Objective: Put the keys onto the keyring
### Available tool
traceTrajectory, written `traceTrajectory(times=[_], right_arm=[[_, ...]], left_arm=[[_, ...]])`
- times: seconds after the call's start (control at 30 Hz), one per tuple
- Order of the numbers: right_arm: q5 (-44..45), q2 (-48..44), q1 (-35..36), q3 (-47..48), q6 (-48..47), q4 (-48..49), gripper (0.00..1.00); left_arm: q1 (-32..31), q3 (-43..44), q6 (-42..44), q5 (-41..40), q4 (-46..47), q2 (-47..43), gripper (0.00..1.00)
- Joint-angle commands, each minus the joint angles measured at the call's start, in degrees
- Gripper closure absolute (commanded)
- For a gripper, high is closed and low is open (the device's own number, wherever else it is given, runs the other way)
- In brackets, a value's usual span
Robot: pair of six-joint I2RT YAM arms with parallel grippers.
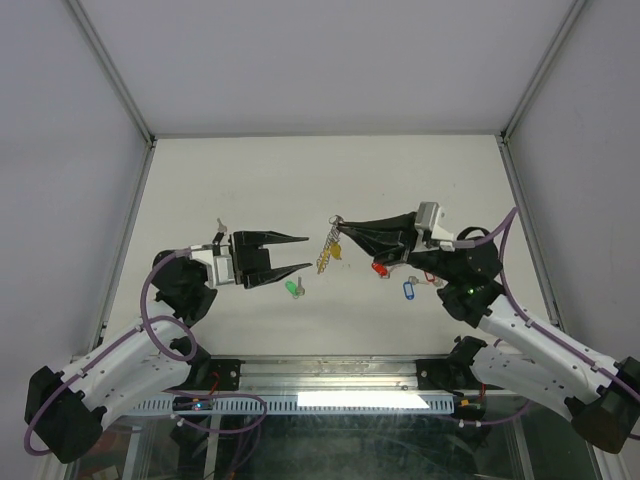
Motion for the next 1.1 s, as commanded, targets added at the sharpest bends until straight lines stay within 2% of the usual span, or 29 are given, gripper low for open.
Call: traceTrajectory(times=[0.0, 0.5, 0.73, 1.07], right_arm=[[-3.96, -1.81, 0.06, -1.27, -3.28, 2.63, 1.00], [-14.06, -0.27, 0.04, 0.47, -7.11, -1.91, 1.00], [-14.63, 1.02, 0.06, 1.60, -7.01, -2.65, 1.00], [-13.90, 1.88, 0.06, 2.24, -6.52, -2.32, 1.00]], left_arm=[[0.43, 2.40, -4.05, -2.60, 5.21, -0.78, 0.58], [0.42, 3.83, -3.75, -0.56, 3.35, 2.29, 0.69], [-0.05, 4.42, -3.73, 0.87, 4.10, 4.00, 0.72], [-2.17, 5.09, -1.13, 2.96, 1.32, 4.83, 0.71]])
